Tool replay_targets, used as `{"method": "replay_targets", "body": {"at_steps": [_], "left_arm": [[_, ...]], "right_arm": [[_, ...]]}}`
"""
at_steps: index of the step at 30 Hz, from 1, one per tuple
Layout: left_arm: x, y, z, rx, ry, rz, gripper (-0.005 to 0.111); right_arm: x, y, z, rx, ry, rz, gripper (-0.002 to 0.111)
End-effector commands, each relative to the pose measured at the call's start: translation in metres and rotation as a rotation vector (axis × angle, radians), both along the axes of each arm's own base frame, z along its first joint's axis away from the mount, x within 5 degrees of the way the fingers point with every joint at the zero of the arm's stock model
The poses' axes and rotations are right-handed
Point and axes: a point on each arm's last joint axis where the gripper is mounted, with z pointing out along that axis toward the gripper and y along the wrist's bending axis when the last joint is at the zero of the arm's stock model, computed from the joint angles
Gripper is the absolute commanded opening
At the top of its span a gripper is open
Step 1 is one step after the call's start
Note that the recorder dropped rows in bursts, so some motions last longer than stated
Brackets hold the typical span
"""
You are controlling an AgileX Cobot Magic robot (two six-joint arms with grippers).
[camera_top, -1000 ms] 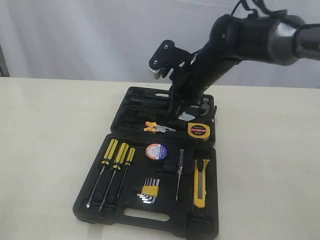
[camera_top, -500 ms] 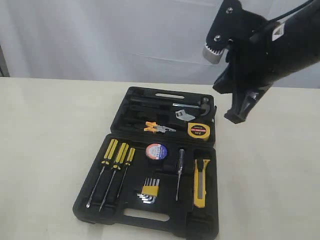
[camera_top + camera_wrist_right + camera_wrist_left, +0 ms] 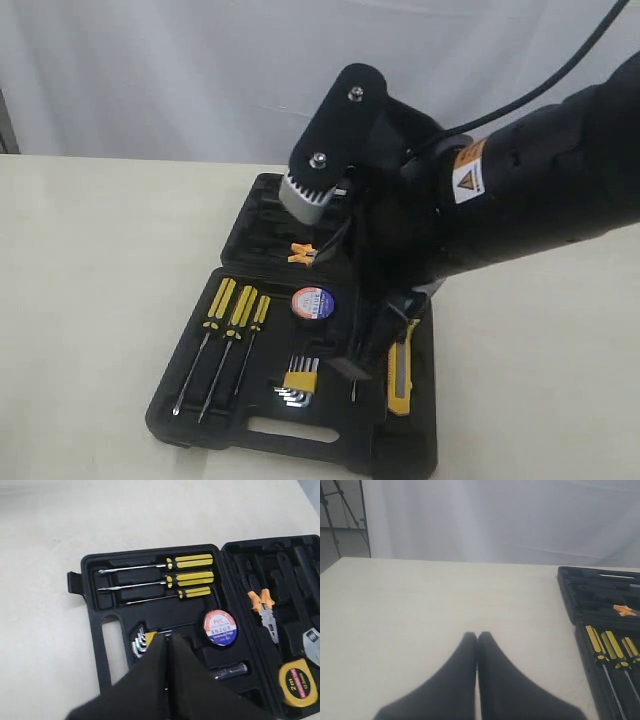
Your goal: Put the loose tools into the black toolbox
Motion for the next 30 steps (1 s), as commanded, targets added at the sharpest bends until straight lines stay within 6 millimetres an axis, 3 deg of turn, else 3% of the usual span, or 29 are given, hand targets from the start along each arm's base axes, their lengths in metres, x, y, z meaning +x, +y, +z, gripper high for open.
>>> {"method": "replay_targets", "body": {"at_steps": [1,9,13,16,23,30], "left_arm": [[0.000,0.000,-0.001,-0.004,0.000,-0.002,0.000],[0.000,0.000,-0.001,-0.004,0.000,-0.002,0.000],[0.000,0.000,-0.001,-0.004,0.000,-0.002,0.000],[0.000,0.000,-0.001,-0.004,0.000,-0.002,0.000],[0.000,0.000,-0.001,-0.001,0.000,-0.002,0.000],[0.000,0.000,-0.001,-0.001,0.000,-0.002,0.000]], "right_arm": [[-0.008,0.015,0.002,0.079,0.026,-0.017,-0.001],[-0.015,0.020,-0.002,0.108,0.108,-0.025,-0.001],[-0.022,0.021,-0.019,-0.175,0.168,-0.054,-0.001],[-0.019,0.035,-0.030,-0.314,0.100,-0.107,-0.001],[-0.025,0.089,-0.071,-0.322,0.119,-0.081,-0.001],[-0.016,0.108,-0.093,-0.439,-0.021,-0.083,-0.001]]}}
